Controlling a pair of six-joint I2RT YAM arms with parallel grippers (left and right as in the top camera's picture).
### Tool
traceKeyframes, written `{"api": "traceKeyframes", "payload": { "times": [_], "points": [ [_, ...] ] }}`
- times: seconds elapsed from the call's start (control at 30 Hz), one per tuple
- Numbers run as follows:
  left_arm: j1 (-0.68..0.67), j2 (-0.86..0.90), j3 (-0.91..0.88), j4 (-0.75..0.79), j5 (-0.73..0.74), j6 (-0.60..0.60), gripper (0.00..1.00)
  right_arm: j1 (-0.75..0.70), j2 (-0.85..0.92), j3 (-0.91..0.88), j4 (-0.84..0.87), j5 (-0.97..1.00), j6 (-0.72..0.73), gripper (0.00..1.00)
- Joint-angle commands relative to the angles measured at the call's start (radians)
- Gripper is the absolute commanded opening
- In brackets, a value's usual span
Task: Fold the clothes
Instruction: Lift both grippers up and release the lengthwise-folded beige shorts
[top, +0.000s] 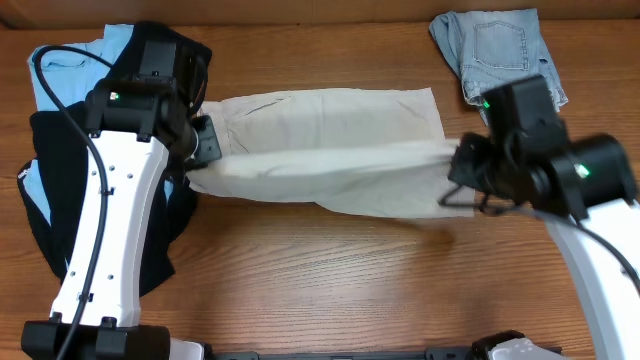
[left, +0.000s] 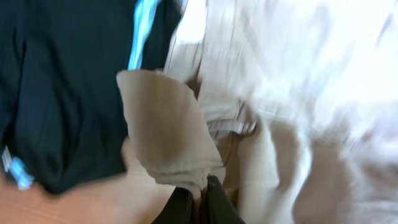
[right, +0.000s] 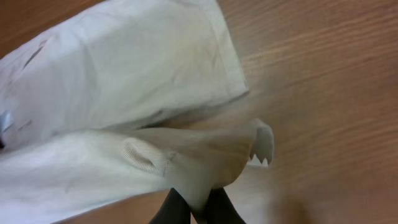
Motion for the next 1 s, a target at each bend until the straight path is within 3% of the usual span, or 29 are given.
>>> {"api": "traceKeyframes", "payload": {
  "times": [0.0,0.47,0.83,0.87,0.9,0.97],
  "points": [
    [0.010,-0.025,-0.068,0.161,-0.109,0.025,0.04,-0.054,0.094,-0.035,0.073,0.152,0.006,0.04],
    [0.010,0.021,-0.406,0.969,-0.102,0.025,0.05,-0.109,0.421,-0.042,0.404,0.152,-0.054,0.04],
    [0.006,0.267,-0.417,1.318,-0.102,0.021,0.22,-0.113,0.603,-0.042,0.661,0.148,-0.065,0.04],
    [0.006,0.287,-0.417,1.349,-0.102,0.013,0.31,-0.113,0.618,-0.042,0.680,0.148,-0.065,0.05],
    [0.006,0.301,-0.417,1.370,-0.102,0.006,0.45,-0.113,0.629,-0.042,0.695,0.148,-0.065,0.14],
    [0.006,0.318,-0.416,1.410,-0.102,0.006,1.00,-0.113,0.652,-0.042,0.725,0.148,-0.065,0.71]
  ]
}}
